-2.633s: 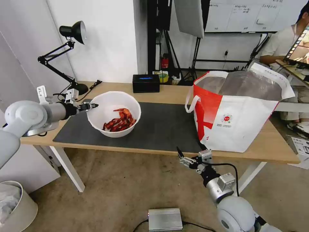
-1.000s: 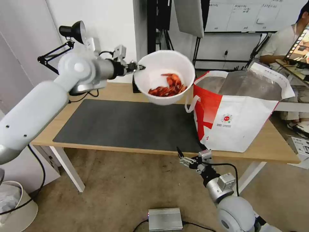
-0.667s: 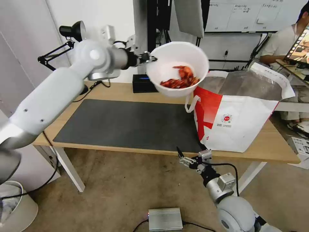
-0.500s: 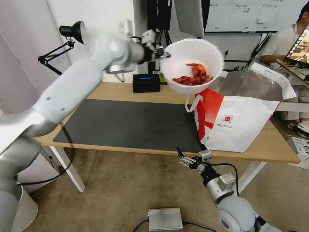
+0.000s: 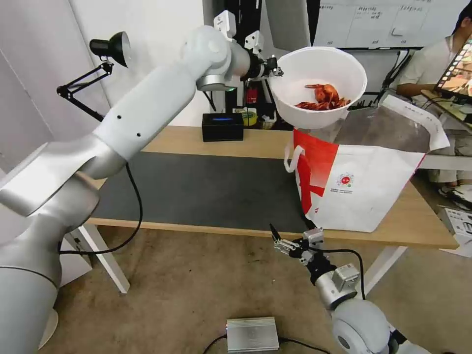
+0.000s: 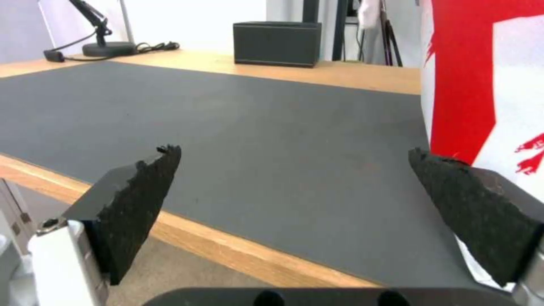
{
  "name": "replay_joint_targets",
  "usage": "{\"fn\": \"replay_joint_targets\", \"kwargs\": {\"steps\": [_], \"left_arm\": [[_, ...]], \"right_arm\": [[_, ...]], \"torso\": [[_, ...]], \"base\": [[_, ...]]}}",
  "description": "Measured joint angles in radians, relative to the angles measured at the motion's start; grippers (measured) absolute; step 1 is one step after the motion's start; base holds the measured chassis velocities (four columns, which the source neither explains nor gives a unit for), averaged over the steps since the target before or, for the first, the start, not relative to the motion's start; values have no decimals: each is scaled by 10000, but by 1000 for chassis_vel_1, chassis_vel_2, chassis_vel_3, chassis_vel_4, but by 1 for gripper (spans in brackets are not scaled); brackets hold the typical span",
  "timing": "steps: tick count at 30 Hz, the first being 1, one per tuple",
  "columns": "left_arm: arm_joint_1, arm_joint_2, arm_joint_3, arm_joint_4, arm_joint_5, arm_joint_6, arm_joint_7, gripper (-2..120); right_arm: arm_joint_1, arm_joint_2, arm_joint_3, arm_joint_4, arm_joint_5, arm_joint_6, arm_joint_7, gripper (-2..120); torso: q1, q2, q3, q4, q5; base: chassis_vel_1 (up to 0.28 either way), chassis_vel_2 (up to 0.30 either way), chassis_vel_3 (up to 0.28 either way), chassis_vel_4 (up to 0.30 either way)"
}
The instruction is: Pick up the trash from the table and place it into the takeout bag.
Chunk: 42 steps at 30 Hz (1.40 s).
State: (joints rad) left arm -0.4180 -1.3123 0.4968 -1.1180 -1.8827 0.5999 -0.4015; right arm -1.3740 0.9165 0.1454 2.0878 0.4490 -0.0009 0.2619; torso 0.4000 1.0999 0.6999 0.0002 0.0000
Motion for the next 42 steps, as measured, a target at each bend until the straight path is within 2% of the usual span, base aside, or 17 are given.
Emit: {"fn": "replay_joint_targets", "kwargs": {"steps": [12, 18, 22, 27, 30, 34, 42], "left_arm": [[-88, -418, -13, 28, -723, -40, -384, 0], [132, -813, -62, 29, -1136, -144, -923, 0], [285, -982, -70, -45, -1187, -171, -1050, 0], [410, -987, 78, -399, -1030, -220, -1073, 0], [504, -1166, 217, -620, -792, -416, -1319, 0], [674, -1456, 356, -644, -368, -690, -1613, 0], [960, -1513, 492, -582, 354, -929, -1654, 0]], "right_arm": [[0, 0, 0, 0, 0, 0, 0, 100], [0, 0, 0, 0, 0, 0, 0, 100], [0, 0, 0, 0, 0, 0, 0, 100], [0, 0, 0, 0, 0, 0, 0, 100], [0, 0, 0, 0, 0, 0, 0, 100], [0, 0, 0, 0, 0, 0, 0, 100], [0, 0, 0, 0, 0, 0, 0, 100]], "torso": [[0, 0, 0, -1, 1], [0, 1, 0, -2, 1], [0, 1, 0, -4, 2], [0, 1, 1, -1, 0], [-1, 1, 0, -1, 0], [0, 1, 0, -4, 2], [0, 1, 1, -1, 0]], "base": [[0, 0, 0, 0], [0, 0, 0, 0], [0, 0, 0, 0], [0, 0, 0, 0], [0, 0, 0, 0], [0, 0, 0, 0], [0, 0, 0, 0]]}}
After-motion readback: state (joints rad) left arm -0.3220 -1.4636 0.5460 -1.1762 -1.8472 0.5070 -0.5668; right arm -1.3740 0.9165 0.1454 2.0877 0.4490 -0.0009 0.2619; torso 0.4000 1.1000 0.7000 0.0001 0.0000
